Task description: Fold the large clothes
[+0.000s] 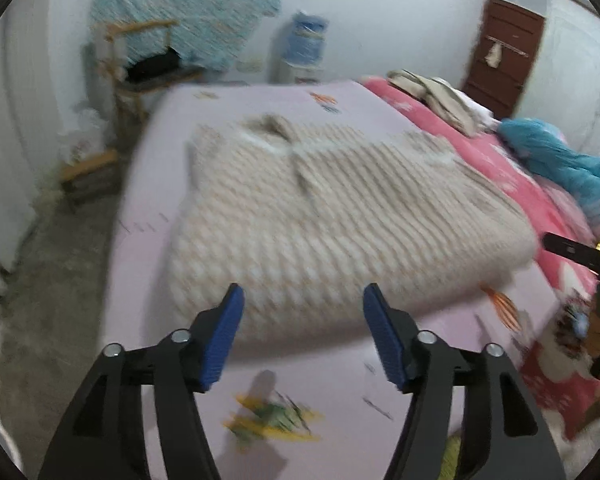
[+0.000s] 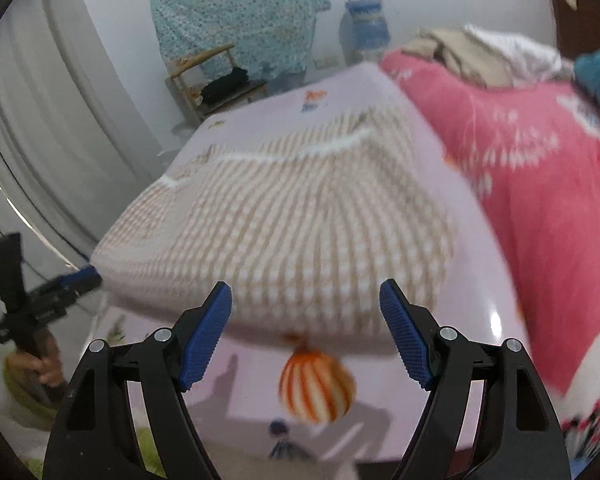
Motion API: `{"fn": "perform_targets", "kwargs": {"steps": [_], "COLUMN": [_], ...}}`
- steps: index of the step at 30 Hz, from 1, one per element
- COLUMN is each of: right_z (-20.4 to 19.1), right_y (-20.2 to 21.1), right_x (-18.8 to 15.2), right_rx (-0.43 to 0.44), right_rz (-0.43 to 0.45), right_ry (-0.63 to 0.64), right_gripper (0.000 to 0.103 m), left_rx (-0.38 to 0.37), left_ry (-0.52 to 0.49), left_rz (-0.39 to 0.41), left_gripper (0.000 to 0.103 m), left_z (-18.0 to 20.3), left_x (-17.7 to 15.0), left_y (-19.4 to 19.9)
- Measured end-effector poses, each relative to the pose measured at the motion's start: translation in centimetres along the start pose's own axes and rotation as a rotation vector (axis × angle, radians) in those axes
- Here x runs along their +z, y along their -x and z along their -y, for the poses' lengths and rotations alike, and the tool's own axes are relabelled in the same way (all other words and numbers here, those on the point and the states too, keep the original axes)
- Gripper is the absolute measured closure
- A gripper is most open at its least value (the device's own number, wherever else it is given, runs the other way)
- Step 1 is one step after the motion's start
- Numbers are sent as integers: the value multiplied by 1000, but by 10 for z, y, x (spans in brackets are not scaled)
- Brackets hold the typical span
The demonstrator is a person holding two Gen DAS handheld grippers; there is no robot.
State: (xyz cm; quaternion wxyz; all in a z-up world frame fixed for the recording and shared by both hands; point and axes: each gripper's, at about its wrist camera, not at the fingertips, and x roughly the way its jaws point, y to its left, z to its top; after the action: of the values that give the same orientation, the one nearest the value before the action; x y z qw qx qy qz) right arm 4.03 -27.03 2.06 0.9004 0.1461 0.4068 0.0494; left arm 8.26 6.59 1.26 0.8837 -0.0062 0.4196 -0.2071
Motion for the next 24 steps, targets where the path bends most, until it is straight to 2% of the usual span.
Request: {"fn": "perform_targets", "kwargs": {"steps": [2,4,7,8,13,18,21,24], "right_z": [4,10,25,29,50,64,70,72], "right_y": [-4,-10,-20,-21,-32,-35,-40,-43], "right_x": [-13,-21,-31,-32,-31,-27,-26,-23], "right_rx": [10,5,-6,-7,11,98,157,179], "right_rz": [-39,-69,-92,-92,-112,-88,-81,-74], "right_ry": [-31,-68,-146,-166,-281,-382,-441,-468], "right_gripper": [30,30,30,30,30,25,24,23], "left_rx": [-56,-70,-98,-117,-159,-294,-353,-406], "left_ry": [6,31,146,201,337,534,622,707], "left_rz": [-50,-89,-131,-122,-43,10,44,73], "left_gripper": [35,33,33,33,29,26,26,26], "left_z": [4,5,-4,-11,-35,-67,-81,-94], "left_x": [-17,-28,-41,-43,-41,-40,-39,-39], "left_y": [-6,-15,-30,-33,-32,-34,-36,-39]}}
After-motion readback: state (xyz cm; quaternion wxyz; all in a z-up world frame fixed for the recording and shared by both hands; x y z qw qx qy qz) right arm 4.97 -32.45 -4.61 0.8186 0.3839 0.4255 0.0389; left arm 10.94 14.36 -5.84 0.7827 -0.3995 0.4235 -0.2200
